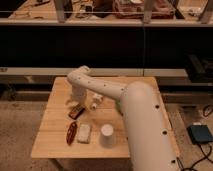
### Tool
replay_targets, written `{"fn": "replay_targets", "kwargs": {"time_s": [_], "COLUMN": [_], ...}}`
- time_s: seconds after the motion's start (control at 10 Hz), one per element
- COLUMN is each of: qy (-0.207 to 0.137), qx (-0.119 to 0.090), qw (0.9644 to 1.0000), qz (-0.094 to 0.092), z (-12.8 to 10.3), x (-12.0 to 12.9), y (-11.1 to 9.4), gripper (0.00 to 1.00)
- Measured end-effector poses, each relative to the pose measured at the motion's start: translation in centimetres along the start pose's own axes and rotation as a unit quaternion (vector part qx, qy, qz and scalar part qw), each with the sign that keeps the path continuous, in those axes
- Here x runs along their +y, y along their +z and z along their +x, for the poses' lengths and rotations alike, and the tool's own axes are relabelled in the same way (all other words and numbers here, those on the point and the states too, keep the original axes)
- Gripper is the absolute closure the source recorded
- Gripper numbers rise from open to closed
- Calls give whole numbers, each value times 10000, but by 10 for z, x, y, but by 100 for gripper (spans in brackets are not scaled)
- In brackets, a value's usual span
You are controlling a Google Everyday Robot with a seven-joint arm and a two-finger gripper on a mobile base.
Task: Place the eraser on the white sponge
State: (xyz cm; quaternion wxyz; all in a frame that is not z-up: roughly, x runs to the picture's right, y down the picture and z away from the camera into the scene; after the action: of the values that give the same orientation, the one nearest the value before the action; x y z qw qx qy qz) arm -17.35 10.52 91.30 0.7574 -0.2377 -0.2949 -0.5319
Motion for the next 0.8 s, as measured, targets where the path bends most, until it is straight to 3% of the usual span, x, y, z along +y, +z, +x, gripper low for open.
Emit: {"fn": "replay_targets", "kwargs": {"time_s": [0.1,0.4,0.8], "qy": [9,102,61], "qx": [-5,-61,-102], "qw": [10000,9999,9998], "qz": [-19,53,184], "z": [0,0,1], "x": [1,1,3], "y": [5,12,5], "gripper": [24,51,90]}}
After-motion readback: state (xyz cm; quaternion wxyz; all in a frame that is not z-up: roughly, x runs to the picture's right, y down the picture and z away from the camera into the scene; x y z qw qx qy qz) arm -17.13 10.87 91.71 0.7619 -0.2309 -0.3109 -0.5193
